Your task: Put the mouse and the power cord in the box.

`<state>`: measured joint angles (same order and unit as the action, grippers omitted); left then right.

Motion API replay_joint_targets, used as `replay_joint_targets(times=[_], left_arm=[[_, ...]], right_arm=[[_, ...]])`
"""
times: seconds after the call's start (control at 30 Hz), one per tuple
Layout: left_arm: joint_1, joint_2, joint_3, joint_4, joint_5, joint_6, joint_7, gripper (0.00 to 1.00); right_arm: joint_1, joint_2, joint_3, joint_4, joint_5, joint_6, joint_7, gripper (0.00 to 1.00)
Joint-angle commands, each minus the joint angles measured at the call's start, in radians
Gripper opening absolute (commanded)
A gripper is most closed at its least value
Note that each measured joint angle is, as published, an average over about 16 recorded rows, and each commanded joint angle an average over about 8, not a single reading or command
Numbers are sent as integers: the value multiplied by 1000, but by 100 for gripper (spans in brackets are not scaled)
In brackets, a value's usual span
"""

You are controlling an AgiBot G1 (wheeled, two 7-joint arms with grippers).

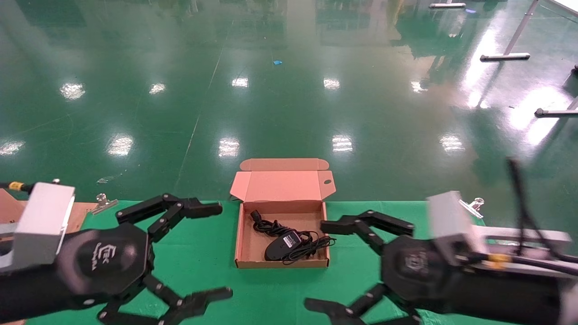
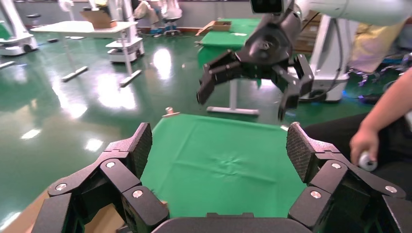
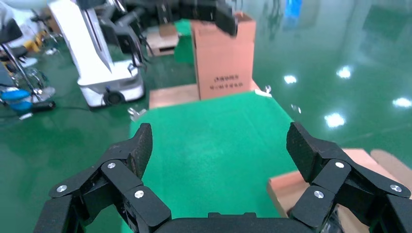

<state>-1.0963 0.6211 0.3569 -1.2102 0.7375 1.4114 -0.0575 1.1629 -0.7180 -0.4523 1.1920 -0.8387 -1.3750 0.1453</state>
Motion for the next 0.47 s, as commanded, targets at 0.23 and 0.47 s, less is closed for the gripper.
replay_joint_targets(times=[0.23,0.47], left_arm=[[17,-8,-62,-60,-5,68,-105,100],[25,-11,-91,-86,-8,99,-146,100]], right_arm=[[-77,93,151,80,94,-105,36,100],[-99,123,210,105,126,-141,43,100]])
